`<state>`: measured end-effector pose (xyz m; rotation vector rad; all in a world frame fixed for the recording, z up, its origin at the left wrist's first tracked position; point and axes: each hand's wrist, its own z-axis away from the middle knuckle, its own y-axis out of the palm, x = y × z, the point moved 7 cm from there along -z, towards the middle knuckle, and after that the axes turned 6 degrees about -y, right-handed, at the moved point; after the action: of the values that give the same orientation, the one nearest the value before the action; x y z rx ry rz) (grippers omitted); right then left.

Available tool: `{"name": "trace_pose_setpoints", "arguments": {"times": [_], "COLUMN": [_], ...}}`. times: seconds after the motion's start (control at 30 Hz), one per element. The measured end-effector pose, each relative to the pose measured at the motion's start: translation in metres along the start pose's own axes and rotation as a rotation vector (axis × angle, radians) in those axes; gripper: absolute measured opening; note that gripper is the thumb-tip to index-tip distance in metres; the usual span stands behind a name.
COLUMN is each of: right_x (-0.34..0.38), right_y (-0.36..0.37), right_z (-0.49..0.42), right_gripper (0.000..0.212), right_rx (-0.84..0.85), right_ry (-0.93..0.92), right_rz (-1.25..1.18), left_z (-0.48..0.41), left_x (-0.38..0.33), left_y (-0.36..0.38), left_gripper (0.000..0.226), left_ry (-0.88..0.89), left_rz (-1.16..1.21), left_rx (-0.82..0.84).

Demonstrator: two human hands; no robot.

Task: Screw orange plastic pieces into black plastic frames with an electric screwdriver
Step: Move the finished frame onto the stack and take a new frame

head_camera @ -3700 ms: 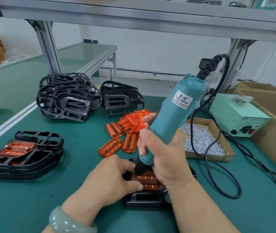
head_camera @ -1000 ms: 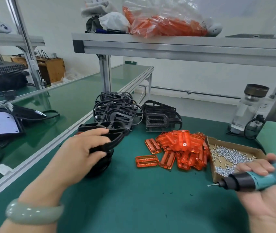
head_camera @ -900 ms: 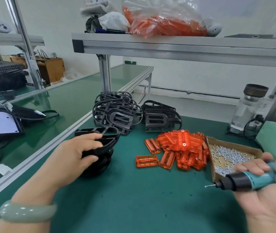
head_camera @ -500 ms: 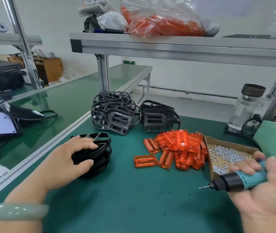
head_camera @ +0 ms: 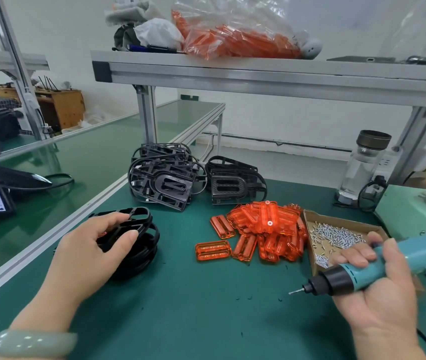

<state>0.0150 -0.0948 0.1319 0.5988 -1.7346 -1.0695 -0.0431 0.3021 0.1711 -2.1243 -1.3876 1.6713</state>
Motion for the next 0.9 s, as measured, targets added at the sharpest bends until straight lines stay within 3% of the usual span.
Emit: {"name": "trace_pose_setpoints", "arguments": {"times": [0.23, 0.33, 0.43, 0.63, 0.8, 0.9], "right_x": [-0.003, -0.003, -0.004, -0.006, -0.012, -0.014], "right_y": [0.000, 0.001, 0.002, 0.002, 0.002, 0.001], "right_z": [0.000, 0.001, 0.002, 0.001, -0.001, -0.003], "right_gripper": [0.012, 0.012, 0.011, 0.010, 0.012, 0.012], "right_rx": [-0.007, -0.016, -0.023, -0.031, -0.051, -0.053], "right_ry": [0.009, 0.011, 0.023, 0.046, 0.089, 0.107], "right_rz": [0.003, 0.001, -0.007, 0.010, 0.006, -0.001], "left_z": [0.012, 0.021, 0.027, -0.009, -0.060, -0.080], "left_x": [-0.042, -0.072, -0.097, -0.099, -0.075, -0.060], "left_y": [0.008, 0.020, 0.047, 0.136, 0.188, 0.208], "left_gripper": [0.024, 0.029, 0.022, 0.024, 0.045, 0.051], "left_ry": [0.183, 0.329, 0.393, 0.013, -0.385, -0.531], "left_rz": [0.034, 0.112, 0.202, 0.332, 0.408, 0.411], "left_rx": [-0.150, -0.147, -0.041, 0.213, 0.201, 0.173]}}
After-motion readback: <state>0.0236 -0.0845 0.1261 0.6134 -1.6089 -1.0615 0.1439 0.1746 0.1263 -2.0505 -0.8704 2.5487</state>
